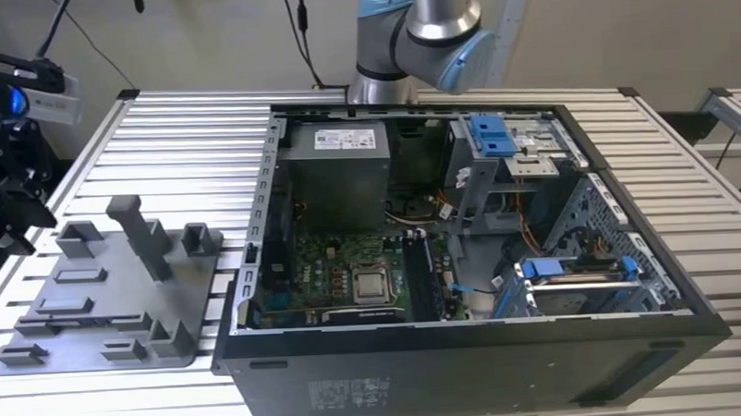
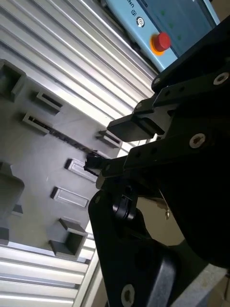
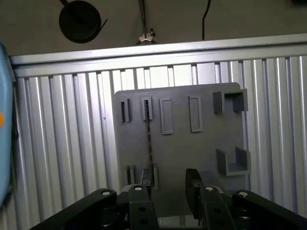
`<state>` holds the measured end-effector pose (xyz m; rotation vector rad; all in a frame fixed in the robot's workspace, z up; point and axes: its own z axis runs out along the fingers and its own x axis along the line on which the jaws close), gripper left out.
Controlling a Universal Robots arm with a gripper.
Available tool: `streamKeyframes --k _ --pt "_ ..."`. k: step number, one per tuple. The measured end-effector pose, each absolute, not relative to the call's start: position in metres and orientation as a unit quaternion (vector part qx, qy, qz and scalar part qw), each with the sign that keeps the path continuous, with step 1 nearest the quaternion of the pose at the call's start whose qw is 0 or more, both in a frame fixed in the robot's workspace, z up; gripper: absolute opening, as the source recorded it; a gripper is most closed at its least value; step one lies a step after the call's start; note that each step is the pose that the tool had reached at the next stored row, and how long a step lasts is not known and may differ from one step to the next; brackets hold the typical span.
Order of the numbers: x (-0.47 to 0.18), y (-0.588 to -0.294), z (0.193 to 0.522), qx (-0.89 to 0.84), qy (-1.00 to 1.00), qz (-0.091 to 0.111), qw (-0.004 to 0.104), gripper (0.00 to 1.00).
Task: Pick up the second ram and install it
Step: 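Pick up the second ram and move it above second insertion slot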
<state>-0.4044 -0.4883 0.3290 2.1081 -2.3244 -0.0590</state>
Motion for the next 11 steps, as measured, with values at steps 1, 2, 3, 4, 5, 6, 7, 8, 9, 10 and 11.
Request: streamKeyframes --k 1,2,3,4,5,6,7,8,9,10,11 --pt "-0.404 -0.488 0.327 0.672 -0.74 -0.019 0.002 0.42" --pt "-0.404 -0.488 0.326 0.673 -0.74 -0.019 0.002 0.42" --pt "-0.404 -0.488 0.324 0.673 -0.739 -0.019 0.002 0.42" --pt "-0.404 -0.488 0.322 0.674 -0.739 -0.019 0.002 0.42" --pt "-0.404 -0.488 0.321 0.674 -0.738 -0.019 0.001 0.42" --pt "-0.404 -0.488 0.319 0.675 -0.738 -0.019 0.001 0.42" --pt "-0.404 -0.488 0.318 0.676 -0.737 -0.019 0.001 0.42" --pt "-0.404 -0.488 0.316 0.676 -0.736 -0.019 0.001 0.42" --pt "-0.404 -0.488 0.315 0.677 -0.736 -0.019 0.001 0.42" --pt "-0.405 -0.488 0.314 0.677 -0.735 -0.019 0.002 0.42" --pt "-0.405 -0.488 0.313 0.678 -0.735 -0.02 0.003 0.42"
